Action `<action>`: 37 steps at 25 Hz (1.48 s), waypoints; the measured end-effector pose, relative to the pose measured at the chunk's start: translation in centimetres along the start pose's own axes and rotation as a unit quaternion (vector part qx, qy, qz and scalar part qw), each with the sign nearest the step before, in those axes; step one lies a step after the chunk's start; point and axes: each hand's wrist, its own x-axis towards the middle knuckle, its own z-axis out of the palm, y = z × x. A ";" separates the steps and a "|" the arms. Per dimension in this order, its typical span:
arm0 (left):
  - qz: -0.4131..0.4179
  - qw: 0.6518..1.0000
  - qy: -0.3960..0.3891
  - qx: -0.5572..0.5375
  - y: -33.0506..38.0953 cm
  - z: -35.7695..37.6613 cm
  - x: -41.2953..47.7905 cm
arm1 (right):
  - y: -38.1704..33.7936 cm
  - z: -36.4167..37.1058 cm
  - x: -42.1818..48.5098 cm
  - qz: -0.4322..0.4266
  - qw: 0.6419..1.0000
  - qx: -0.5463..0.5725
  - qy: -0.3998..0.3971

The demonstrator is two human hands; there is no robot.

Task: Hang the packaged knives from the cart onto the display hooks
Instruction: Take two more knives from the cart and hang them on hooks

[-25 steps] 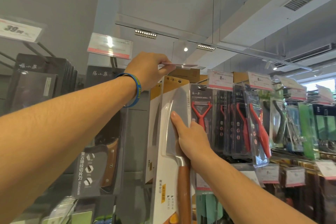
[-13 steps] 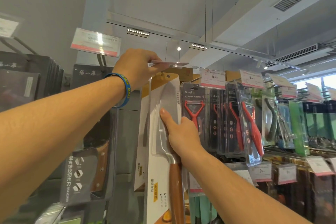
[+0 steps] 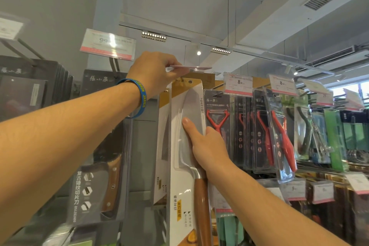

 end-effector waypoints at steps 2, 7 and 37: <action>0.000 1.000 0.005 0.006 0.0 0.1 0.2 | -0.1 0.1 0.2 0.015 1.000 0.022 -0.015; 0.000 1.000 0.006 -0.001 -0.1 0.2 0.2 | 0.3 -0.2 0.3 0.025 0.999 0.006 -0.028; -0.011 0.995 -0.042 0.088 0.0 -1.0 1.8 | 0.0 1.6 0.1 0.002 0.997 0.075 -0.020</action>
